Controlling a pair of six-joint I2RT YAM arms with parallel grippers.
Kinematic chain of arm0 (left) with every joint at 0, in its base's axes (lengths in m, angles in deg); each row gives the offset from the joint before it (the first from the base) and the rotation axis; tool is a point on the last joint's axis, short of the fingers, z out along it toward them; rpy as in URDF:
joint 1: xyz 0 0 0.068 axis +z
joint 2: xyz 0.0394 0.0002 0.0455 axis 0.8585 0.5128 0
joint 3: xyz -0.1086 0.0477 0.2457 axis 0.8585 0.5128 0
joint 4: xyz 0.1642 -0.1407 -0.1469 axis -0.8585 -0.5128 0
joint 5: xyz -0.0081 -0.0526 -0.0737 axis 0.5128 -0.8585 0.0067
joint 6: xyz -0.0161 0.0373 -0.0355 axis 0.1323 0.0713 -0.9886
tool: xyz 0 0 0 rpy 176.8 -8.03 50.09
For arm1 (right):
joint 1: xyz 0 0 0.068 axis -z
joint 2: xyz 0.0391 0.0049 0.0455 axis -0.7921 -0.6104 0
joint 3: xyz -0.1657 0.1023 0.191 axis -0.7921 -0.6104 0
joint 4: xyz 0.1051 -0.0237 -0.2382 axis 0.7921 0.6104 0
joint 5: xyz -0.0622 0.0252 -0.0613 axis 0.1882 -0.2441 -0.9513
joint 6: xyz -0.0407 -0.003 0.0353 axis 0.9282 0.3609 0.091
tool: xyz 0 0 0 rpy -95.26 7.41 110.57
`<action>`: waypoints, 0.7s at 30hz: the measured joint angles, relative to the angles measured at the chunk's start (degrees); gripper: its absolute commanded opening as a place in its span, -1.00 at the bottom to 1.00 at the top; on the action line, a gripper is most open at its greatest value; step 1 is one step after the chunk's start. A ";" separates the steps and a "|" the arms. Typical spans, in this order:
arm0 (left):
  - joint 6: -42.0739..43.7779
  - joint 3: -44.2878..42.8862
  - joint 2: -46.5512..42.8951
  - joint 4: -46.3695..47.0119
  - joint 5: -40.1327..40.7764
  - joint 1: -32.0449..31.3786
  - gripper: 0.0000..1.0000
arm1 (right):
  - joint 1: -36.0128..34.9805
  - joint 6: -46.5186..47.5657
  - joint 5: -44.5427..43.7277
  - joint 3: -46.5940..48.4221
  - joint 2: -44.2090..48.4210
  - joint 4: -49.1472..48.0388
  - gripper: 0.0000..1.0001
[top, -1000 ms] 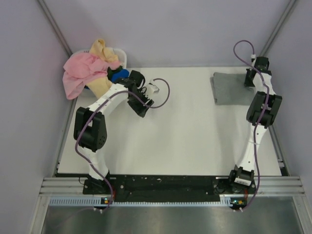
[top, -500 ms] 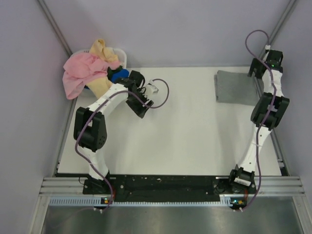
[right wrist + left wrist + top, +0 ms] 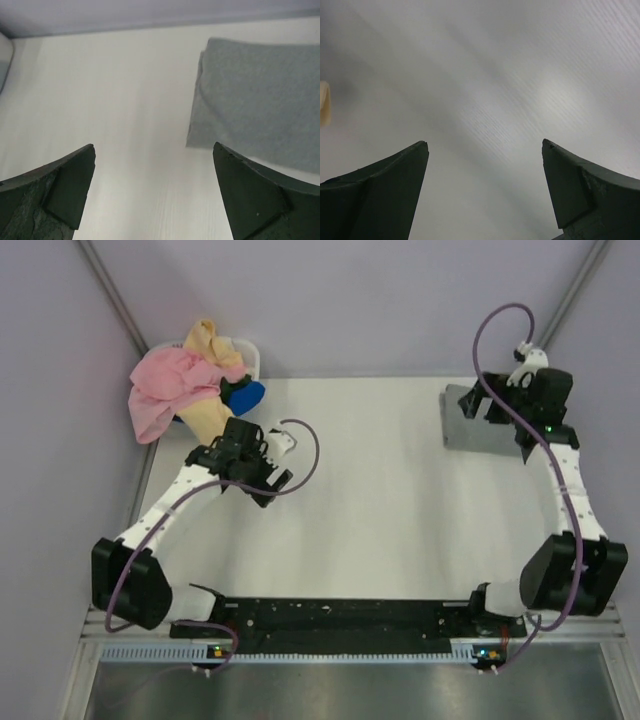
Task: Fold and stack the t-shirts
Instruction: Put the neatly folded tshirt into the corner of the board with the right arm
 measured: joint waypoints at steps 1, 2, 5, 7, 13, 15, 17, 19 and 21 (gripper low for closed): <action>-0.13 3.10 -2.49 1.79 0.24 0.57 0.97 | -0.76 -0.81 0.28 -6.21 4.37 -1.81 0.97; -0.22 6.43 -5.03 4.09 0.52 1.29 0.98 | -1.46 -1.44 0.15 -10.93 7.67 -2.89 0.97; -0.83 18.10 -12.90 13.97 1.46 3.74 0.98 | -4.92 -2.32 -2.29 -26.23 17.44 -5.44 0.97; -1.75 27.34 -18.18 21.81 2.69 5.01 0.97 | -8.00 -2.34 -4.09 -35.26 22.05 -7.26 0.98; -6.62 48.85 -27.63 42.29 6.49 5.99 0.98 | -12.74 -1.92 -9.25 -54.73 33.59 -11.89 0.98; -8.81 53.27 -29.46 48.96 8.28 6.25 0.98 | -12.94 -1.92 -11.96 -59.25 37.20 -14.49 0.97; -10.75 55.58 -29.66 54.01 10.64 6.40 0.97 | -12.98 -1.84 -13.79 -62.34 39.36 -17.79 0.97; -12.41 56.24 -29.68 57.48 12.61 6.47 0.98 | -13.22 -1.84 -15.17 -64.02 40.13 -20.61 0.97; -13.64 56.24 -29.68 60.24 14.14 6.49 0.97 | -13.42 -1.81 -16.00 -65.51 40.28 -23.61 0.97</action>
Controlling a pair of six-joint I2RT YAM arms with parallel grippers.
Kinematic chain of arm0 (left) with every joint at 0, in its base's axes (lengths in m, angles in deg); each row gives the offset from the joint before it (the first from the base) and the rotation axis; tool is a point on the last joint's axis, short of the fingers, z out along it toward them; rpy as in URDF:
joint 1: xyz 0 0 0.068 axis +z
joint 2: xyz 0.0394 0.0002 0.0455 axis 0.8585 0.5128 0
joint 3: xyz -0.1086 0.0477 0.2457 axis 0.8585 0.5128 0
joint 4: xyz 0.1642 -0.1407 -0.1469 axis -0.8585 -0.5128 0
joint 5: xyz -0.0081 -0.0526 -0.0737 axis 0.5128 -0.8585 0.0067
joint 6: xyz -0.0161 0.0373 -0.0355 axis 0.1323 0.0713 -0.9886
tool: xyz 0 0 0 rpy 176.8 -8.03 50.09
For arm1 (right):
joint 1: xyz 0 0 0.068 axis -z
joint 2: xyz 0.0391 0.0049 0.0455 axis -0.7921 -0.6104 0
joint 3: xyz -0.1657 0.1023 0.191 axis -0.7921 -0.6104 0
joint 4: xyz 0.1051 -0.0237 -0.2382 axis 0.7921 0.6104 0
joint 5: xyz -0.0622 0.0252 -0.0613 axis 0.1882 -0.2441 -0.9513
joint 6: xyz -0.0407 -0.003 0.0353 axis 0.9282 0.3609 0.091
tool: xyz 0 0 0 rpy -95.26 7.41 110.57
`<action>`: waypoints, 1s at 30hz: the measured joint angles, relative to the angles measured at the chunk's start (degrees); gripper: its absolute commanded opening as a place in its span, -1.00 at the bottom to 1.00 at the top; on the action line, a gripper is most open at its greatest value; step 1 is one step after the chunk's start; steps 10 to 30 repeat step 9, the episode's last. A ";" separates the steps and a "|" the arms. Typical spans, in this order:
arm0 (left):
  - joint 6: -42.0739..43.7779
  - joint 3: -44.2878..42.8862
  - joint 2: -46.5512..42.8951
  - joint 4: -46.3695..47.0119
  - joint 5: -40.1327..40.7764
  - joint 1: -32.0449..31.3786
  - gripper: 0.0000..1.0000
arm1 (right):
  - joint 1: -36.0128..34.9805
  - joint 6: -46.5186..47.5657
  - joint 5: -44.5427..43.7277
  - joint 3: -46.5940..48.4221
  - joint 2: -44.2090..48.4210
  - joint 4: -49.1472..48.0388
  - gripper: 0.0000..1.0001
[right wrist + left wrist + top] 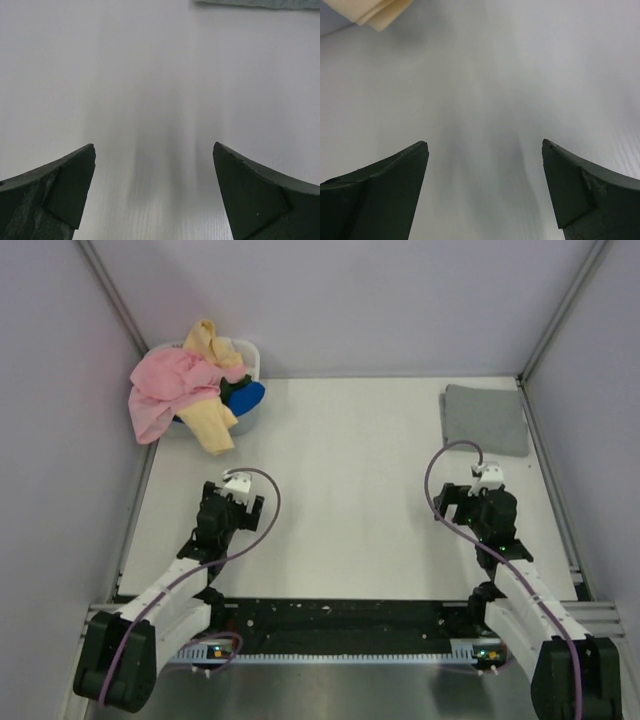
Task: Fold and stack the t-shirts
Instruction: Put the neatly folded tshirt into the corner of the board with the right arm
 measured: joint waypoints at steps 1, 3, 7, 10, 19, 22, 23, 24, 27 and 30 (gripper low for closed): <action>-0.57 0.00 -0.02 1.33 0.79 0.02 0.97 | -0.02 -0.02 -0.46 -0.44 0.00 -0.81 0.97; -1.36 0.00 -0.02 2.93 1.70 0.04 0.98 | -0.02 -0.04 -1.36 -1.16 -0.02 -2.14 0.98; -1.75 0.00 -0.02 3.87 2.29 0.04 0.97 | -0.13 -0.07 -2.47 -1.38 -0.02 -4.48 0.97; -1.81 0.00 -0.02 4.02 2.45 0.09 0.97 | -0.26 -0.13 -2.86 -1.38 -0.02 -5.11 0.97; -1.81 0.00 -0.02 4.02 2.45 0.09 0.97 | -0.26 -0.13 -2.86 -1.38 -0.02 -5.11 0.97; -1.81 0.00 -0.02 4.02 2.45 0.09 0.97 | -0.26 -0.13 -2.86 -1.38 -0.02 -5.11 0.97; -1.81 0.00 -0.02 4.02 2.45 0.09 0.97 | -0.26 -0.13 -2.86 -1.38 -0.02 -5.11 0.97; -1.81 0.00 -0.02 4.02 2.45 0.09 0.97 | -0.26 -0.13 -2.86 -1.38 -0.02 -5.11 0.97; -1.81 0.00 -0.02 4.02 2.45 0.09 0.97 | -0.26 -0.13 -2.86 -1.38 -0.02 -5.11 0.97; -1.81 0.00 -0.02 4.02 2.45 0.09 0.97 | -0.26 -0.13 -2.86 -1.38 -0.02 -5.11 0.97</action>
